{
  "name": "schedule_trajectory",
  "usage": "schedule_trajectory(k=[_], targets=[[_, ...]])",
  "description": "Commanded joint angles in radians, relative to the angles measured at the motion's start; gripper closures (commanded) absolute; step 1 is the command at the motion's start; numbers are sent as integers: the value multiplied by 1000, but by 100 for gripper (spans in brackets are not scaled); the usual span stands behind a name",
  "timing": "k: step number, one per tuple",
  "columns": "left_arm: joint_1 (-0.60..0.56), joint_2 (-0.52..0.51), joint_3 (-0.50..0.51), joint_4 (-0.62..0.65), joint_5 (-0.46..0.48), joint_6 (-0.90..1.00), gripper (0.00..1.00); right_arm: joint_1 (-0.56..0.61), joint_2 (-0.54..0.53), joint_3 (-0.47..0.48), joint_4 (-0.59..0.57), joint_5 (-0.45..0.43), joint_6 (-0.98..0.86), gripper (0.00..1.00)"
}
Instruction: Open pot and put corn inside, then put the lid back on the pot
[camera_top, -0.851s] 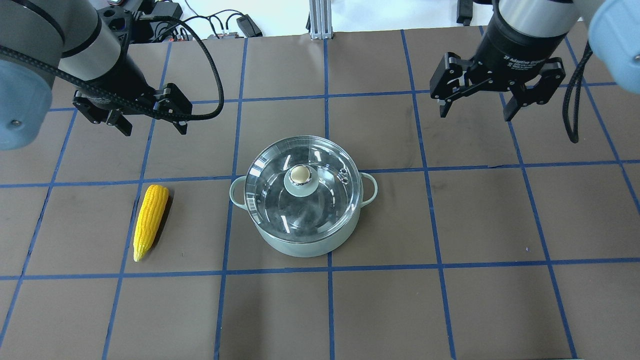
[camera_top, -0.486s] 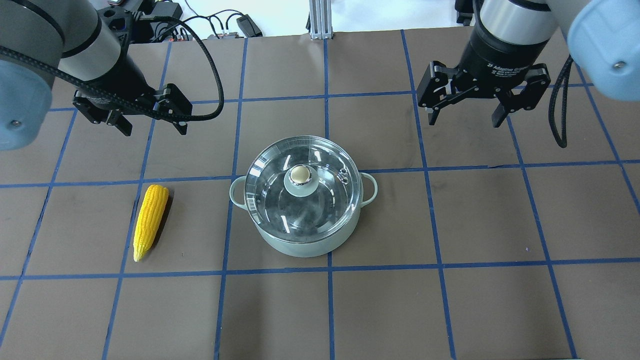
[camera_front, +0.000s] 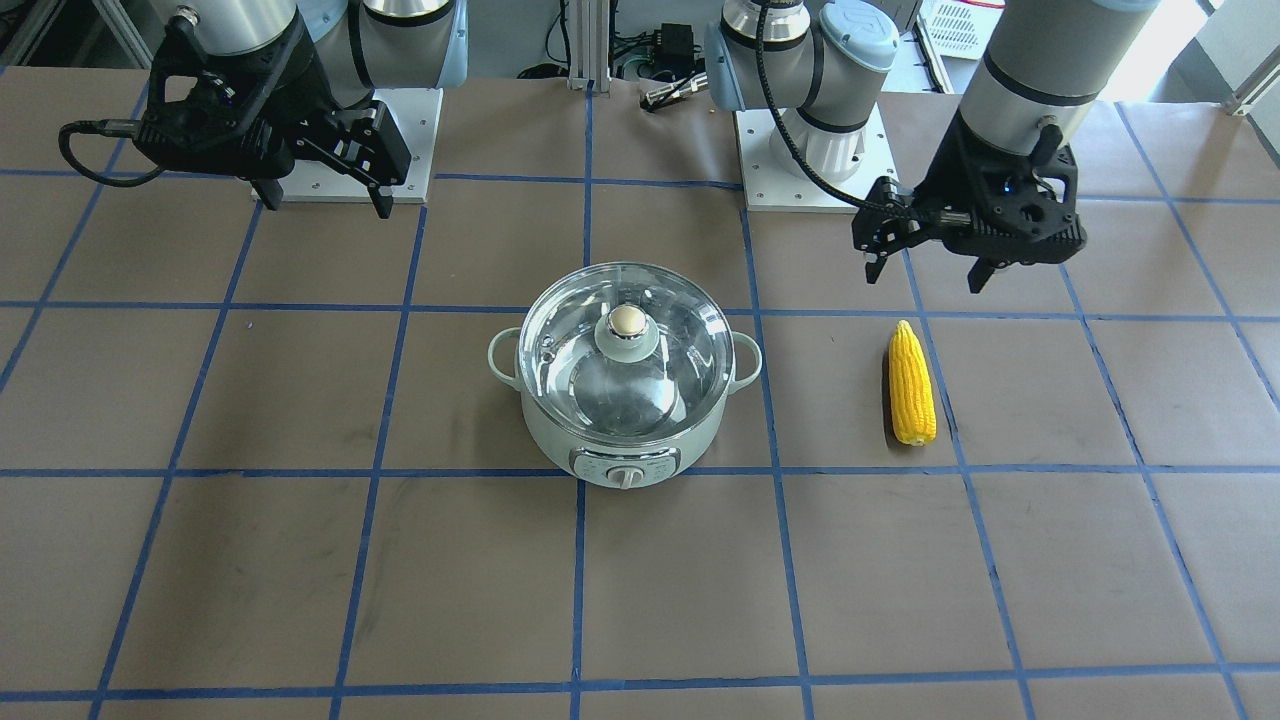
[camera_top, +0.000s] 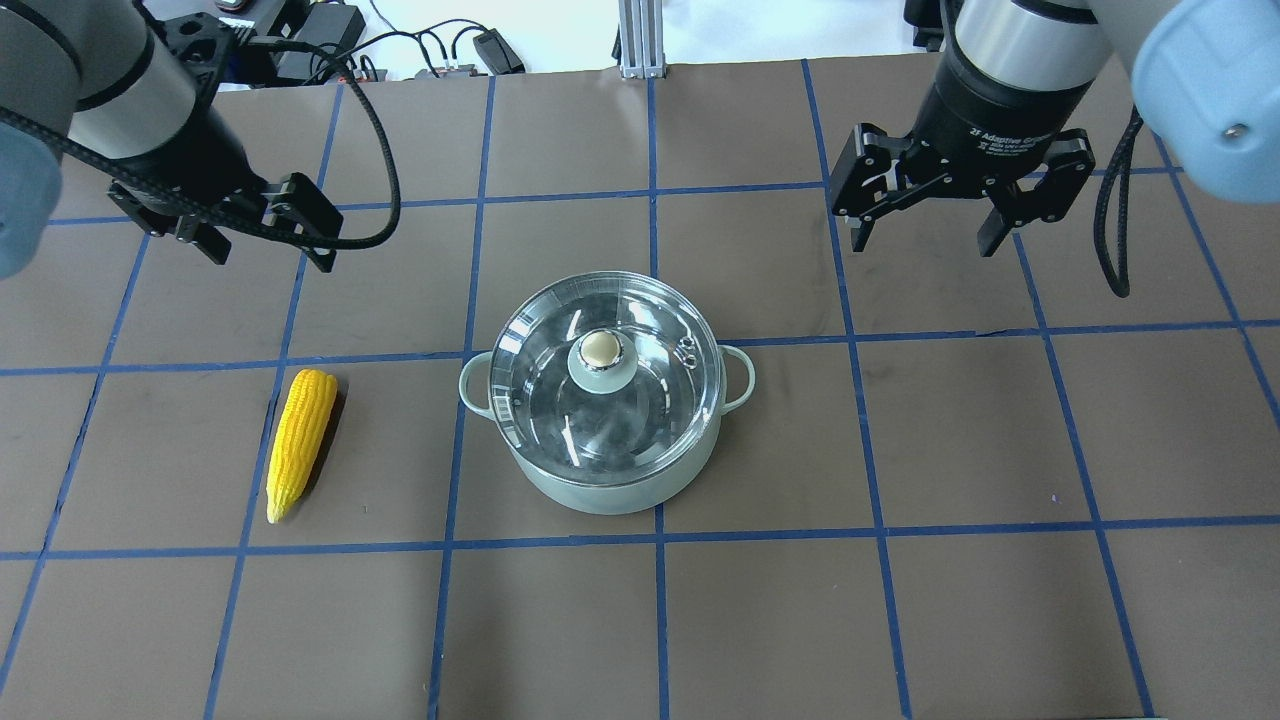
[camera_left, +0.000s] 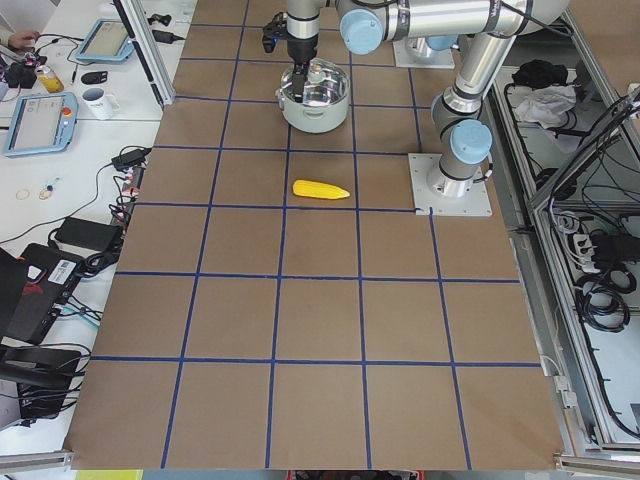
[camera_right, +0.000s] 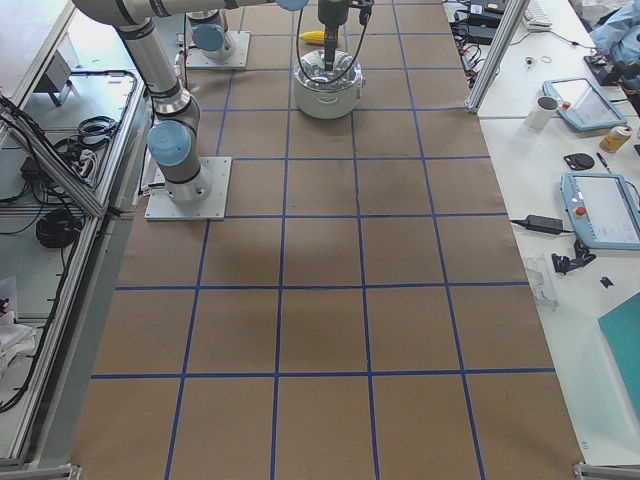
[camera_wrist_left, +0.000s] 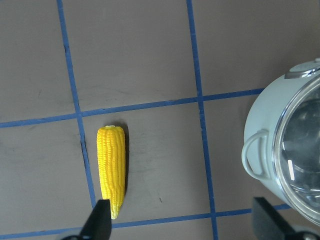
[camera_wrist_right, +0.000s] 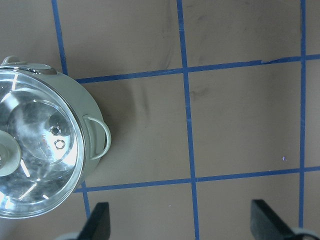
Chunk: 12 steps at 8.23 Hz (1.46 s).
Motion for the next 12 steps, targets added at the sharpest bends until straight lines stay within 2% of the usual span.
schedule_trajectory(k=[1,3,6,8,10,12], targets=[[207,-44,-29,-4,-6,203,0,2,-2,1,5,2,-2,0],[290,-105,-83,2,-8,279,0,2,-1,2,5,1,-10,0],[293,-240,-91,30,-9,278,0,15,-11,0,2,16,-14,0],[290,-276,-103,31,-9,270,0,17,-28,-5,5,9,-17,0],[290,-297,-202,132,-8,270,0,18,-31,-3,7,6,-17,0],[289,-302,-276,145,-2,271,0,18,-31,-2,8,13,-16,0]])
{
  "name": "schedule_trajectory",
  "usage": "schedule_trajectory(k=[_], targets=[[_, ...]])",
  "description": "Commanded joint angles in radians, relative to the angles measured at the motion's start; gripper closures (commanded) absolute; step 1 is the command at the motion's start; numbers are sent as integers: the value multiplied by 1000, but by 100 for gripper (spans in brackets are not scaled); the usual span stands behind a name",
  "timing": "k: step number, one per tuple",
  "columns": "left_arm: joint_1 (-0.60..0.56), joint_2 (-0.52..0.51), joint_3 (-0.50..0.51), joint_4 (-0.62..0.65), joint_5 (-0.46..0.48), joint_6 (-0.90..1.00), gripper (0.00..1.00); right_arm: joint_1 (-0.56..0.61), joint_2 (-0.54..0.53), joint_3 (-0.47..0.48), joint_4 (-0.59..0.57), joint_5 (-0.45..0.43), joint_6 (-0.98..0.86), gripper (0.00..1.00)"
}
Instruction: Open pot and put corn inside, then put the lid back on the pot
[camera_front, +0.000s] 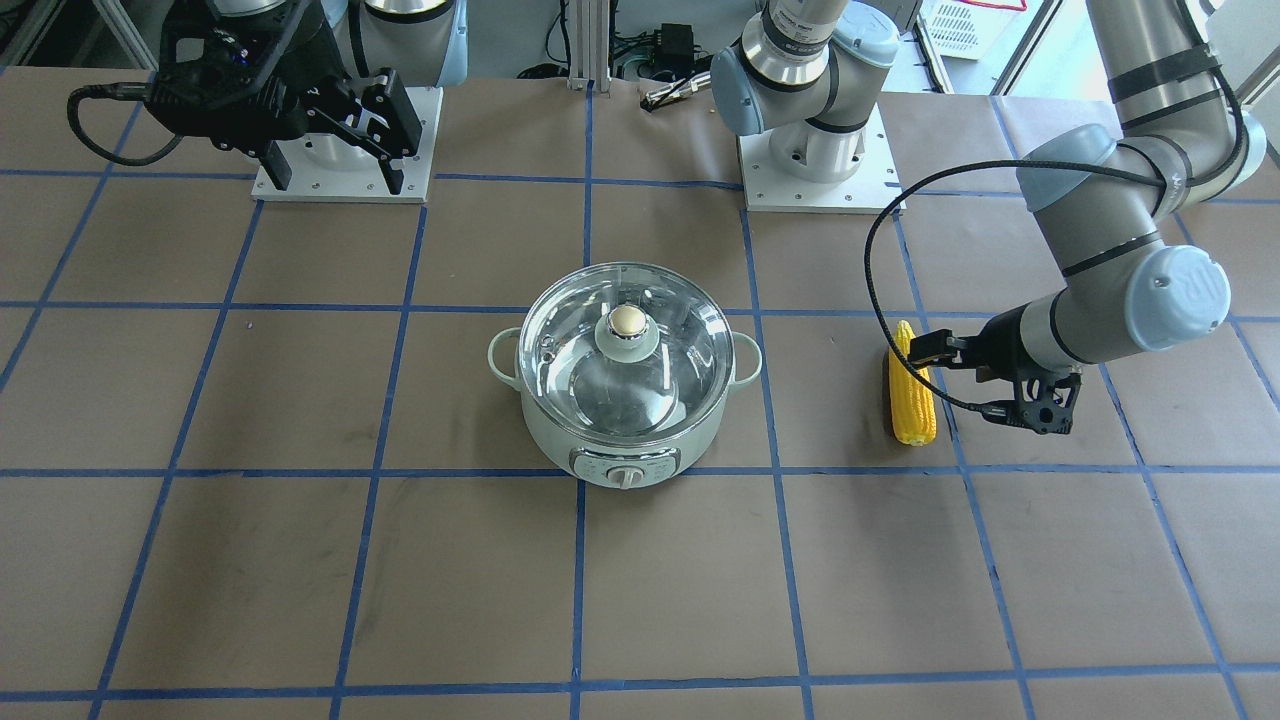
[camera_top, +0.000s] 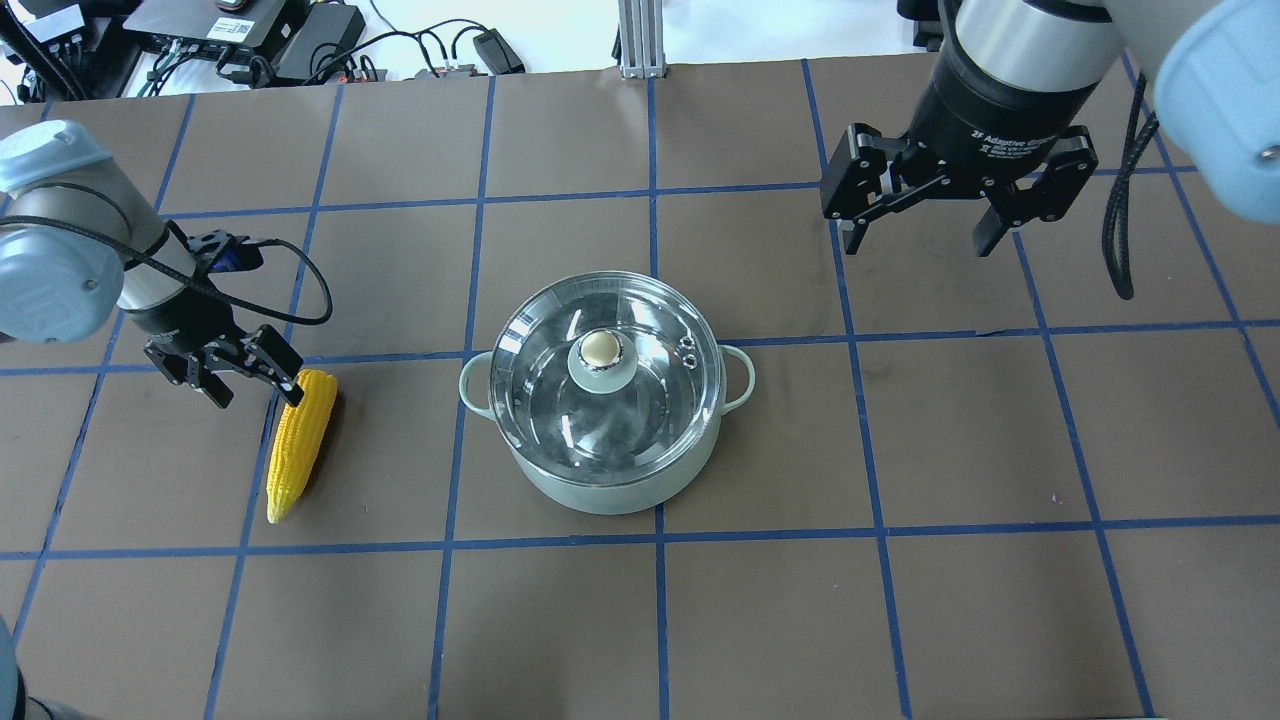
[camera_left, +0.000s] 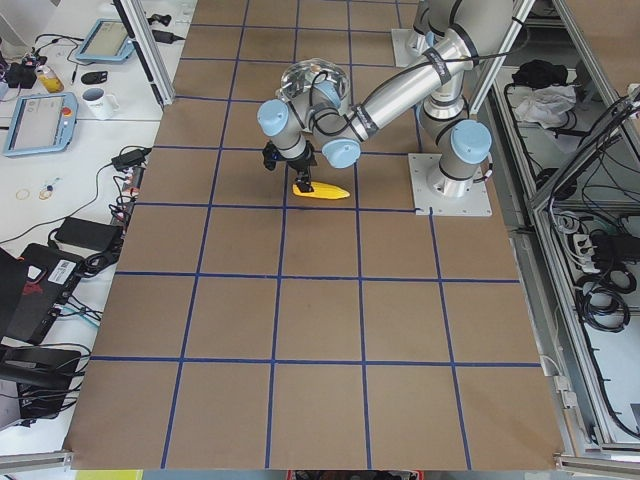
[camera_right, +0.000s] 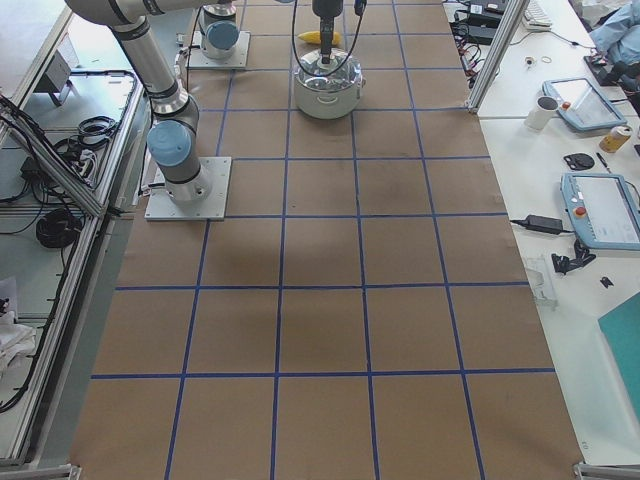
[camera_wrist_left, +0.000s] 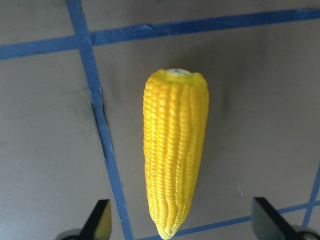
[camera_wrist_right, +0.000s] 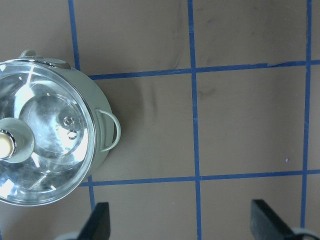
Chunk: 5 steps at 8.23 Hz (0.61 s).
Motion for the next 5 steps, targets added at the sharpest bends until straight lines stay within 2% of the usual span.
schedule_trajectory(k=[1,5], targets=[[-4,-12,-70,28,8,1,0,0,2,1,2,-7,-1,0],[-4,-67,-68,75,8,27,0,0,13,2,-4,-10,2,0]])
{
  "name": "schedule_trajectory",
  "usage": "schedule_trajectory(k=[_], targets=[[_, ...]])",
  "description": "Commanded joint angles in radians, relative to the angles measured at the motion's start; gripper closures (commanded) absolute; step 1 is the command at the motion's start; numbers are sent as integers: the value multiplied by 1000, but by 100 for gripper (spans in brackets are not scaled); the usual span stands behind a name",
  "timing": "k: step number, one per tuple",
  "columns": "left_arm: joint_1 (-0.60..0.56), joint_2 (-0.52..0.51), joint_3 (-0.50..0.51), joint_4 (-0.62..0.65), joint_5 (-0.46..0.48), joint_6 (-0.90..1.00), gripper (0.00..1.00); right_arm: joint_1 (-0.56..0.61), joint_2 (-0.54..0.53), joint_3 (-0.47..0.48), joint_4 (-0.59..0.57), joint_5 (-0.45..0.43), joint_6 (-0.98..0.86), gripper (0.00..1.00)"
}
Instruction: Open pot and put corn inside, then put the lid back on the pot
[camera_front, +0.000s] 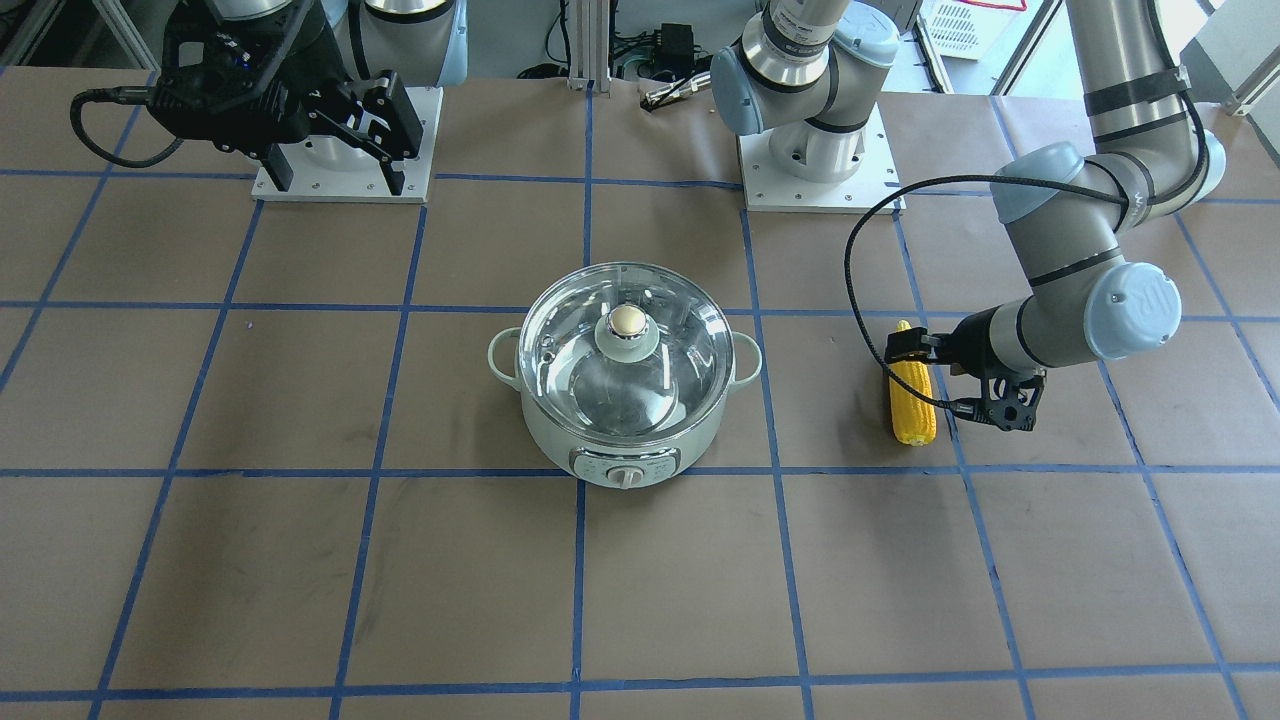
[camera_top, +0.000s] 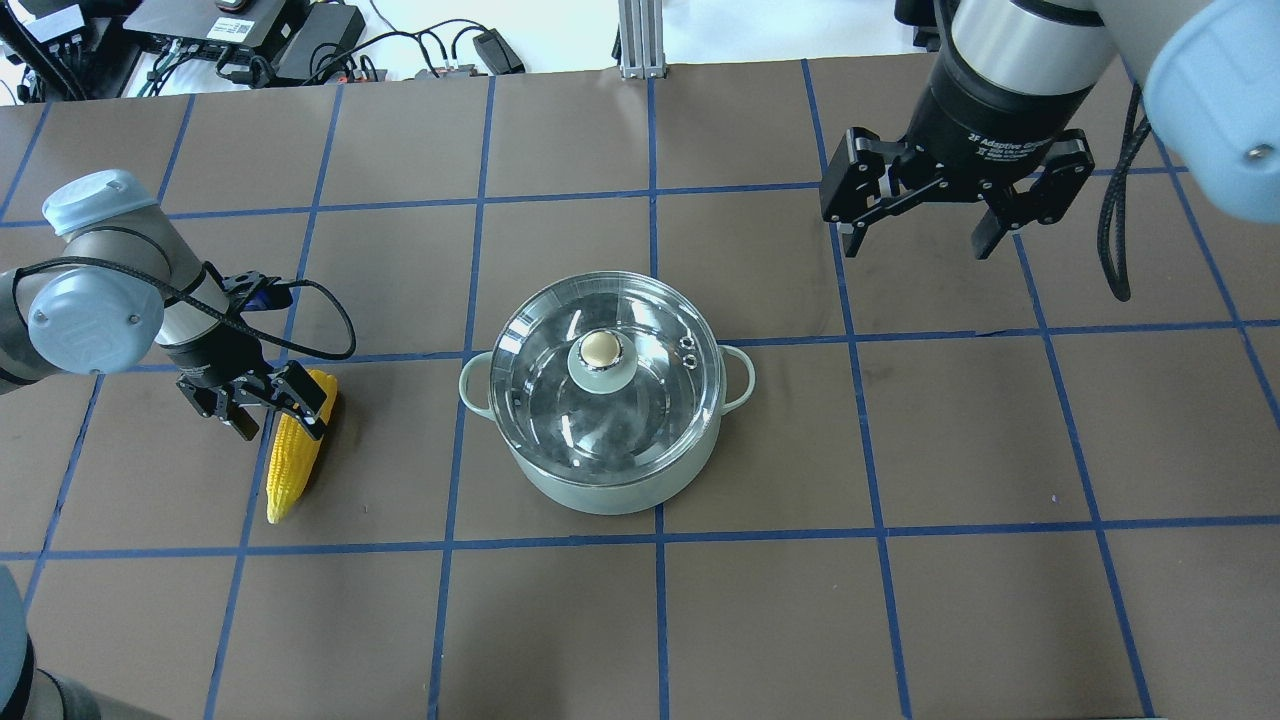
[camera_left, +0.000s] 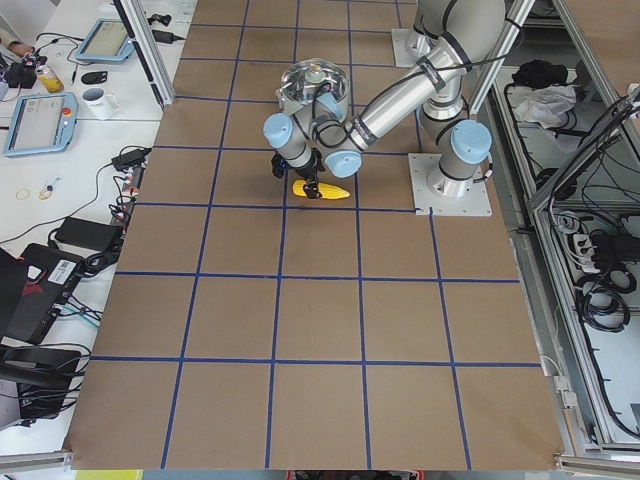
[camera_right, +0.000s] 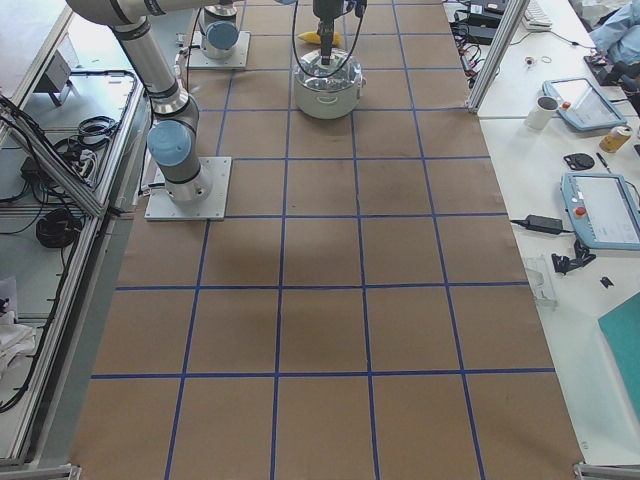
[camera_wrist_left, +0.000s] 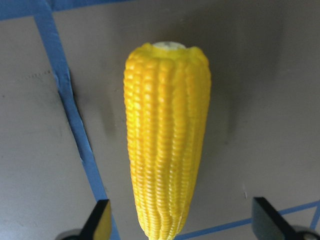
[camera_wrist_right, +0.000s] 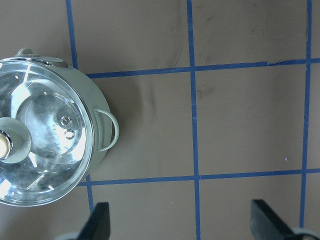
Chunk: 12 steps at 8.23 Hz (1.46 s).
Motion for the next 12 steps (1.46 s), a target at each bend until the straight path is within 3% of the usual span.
schedule_trajectory(k=[1,3,6,7,8,9,11,12], targets=[[0,-32,-1,31,-3,11,0,0,12,-1,-5,-5,2,0],[0,-37,-1,39,-6,11,0,0,12,0,3,6,2,0],[0,-52,-1,48,-6,12,23,0,9,-1,4,9,2,0],[0,-52,-1,48,-3,15,40,0,7,-1,13,9,2,0],[0,-52,-1,48,-3,15,75,0,9,-1,12,7,2,0],[0,-52,-1,47,-3,15,97,0,7,-1,15,7,2,0],[0,-35,4,33,-3,20,100,0,9,-1,20,9,2,0],[1,-20,6,-34,2,15,100,0,9,-1,20,6,2,0]])
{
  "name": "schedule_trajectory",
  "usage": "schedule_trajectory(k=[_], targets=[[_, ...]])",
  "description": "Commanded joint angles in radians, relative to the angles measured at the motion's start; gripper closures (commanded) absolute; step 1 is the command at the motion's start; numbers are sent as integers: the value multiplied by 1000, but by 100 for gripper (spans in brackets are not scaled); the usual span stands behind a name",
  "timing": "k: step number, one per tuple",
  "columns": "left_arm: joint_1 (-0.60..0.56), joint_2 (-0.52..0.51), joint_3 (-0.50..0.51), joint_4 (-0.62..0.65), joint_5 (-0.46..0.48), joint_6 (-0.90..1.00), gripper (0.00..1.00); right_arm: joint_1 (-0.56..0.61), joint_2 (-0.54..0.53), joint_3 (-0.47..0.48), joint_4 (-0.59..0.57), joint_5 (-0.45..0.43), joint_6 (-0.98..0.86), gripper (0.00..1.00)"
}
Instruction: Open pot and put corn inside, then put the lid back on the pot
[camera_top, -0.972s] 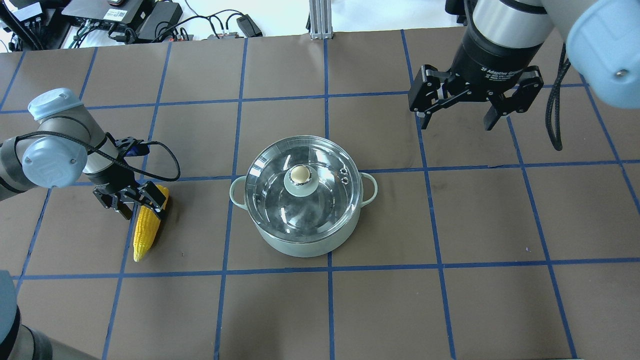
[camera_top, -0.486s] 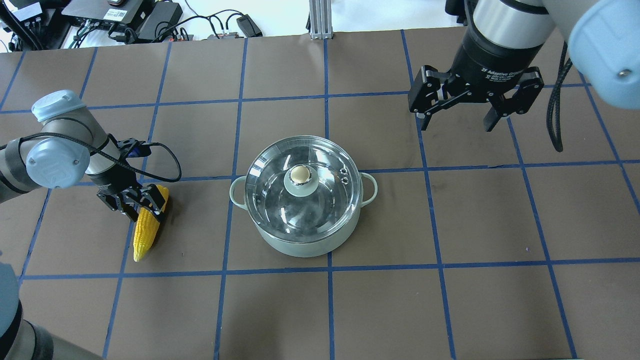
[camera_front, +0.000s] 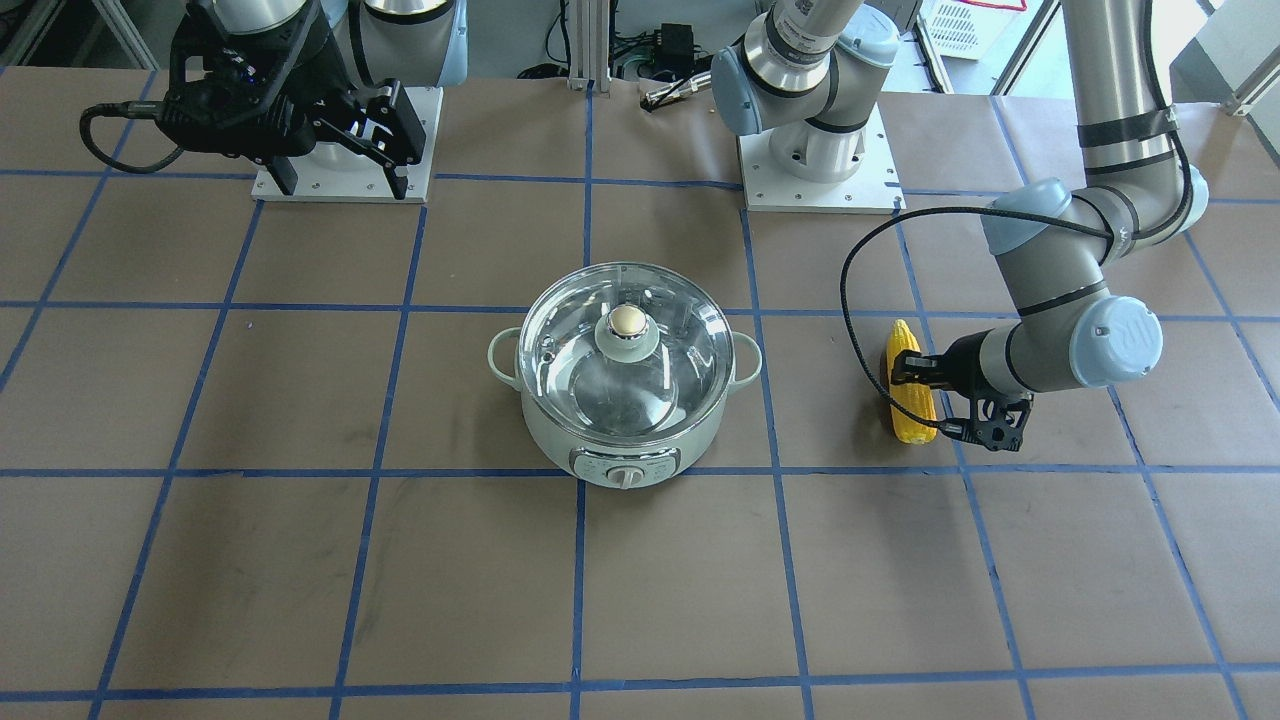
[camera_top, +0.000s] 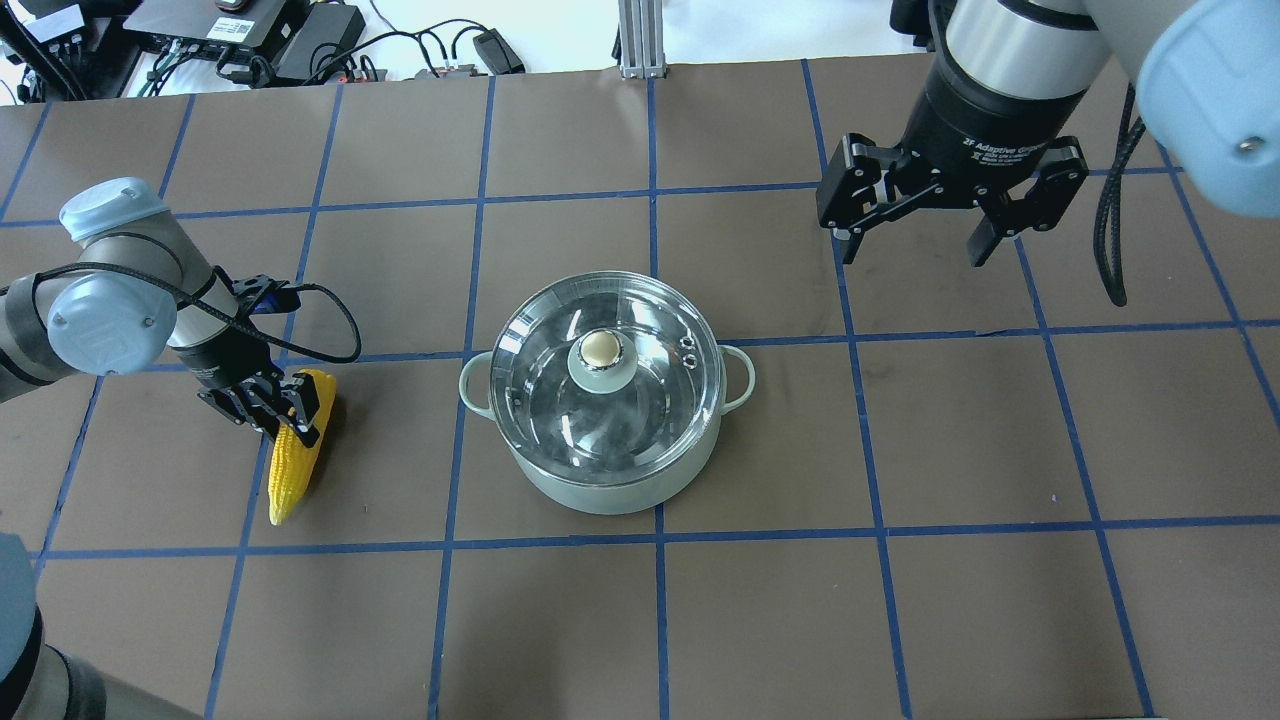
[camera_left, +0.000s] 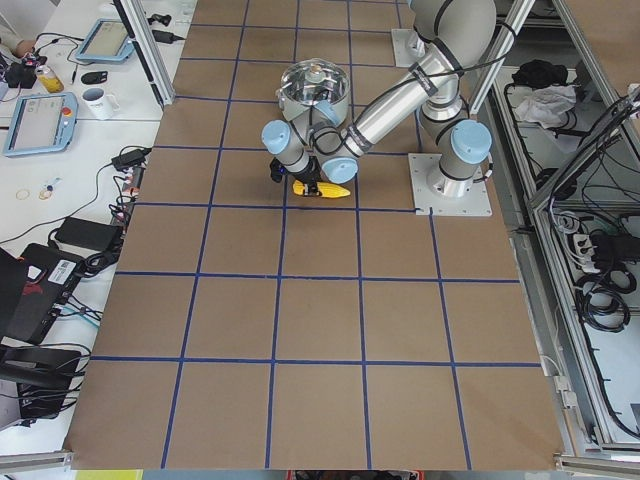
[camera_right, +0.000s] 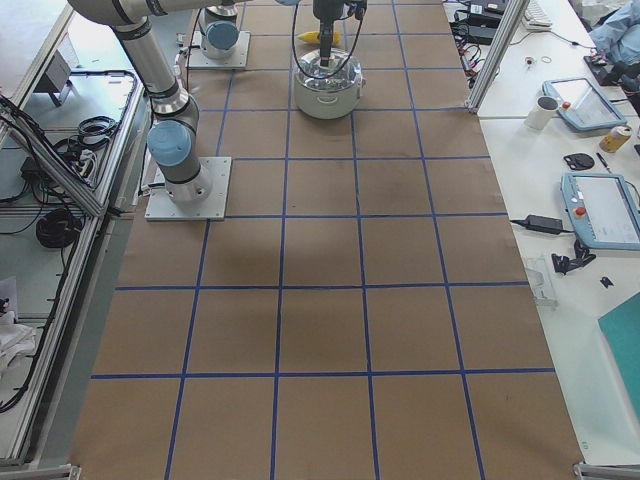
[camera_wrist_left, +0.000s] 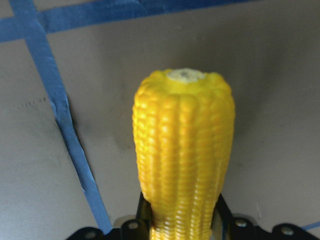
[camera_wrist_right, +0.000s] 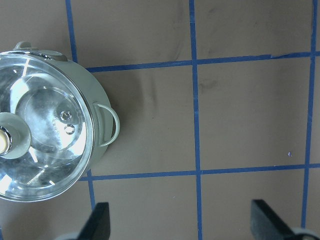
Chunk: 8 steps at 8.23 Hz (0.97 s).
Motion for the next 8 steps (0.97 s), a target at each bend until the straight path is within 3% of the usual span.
schedule_trajectory(k=[1,4,6,8], targets=[[1,56,32,-114,22,-9,100,0,3,1,2,-4,0,0],[3,153,215,-365,47,-79,100,0,3,0,2,-7,0,0],[-8,220,292,-416,44,-177,100,0,3,2,2,-7,0,0],[-9,233,295,-415,10,-255,100,0,3,1,2,-11,-2,0]])
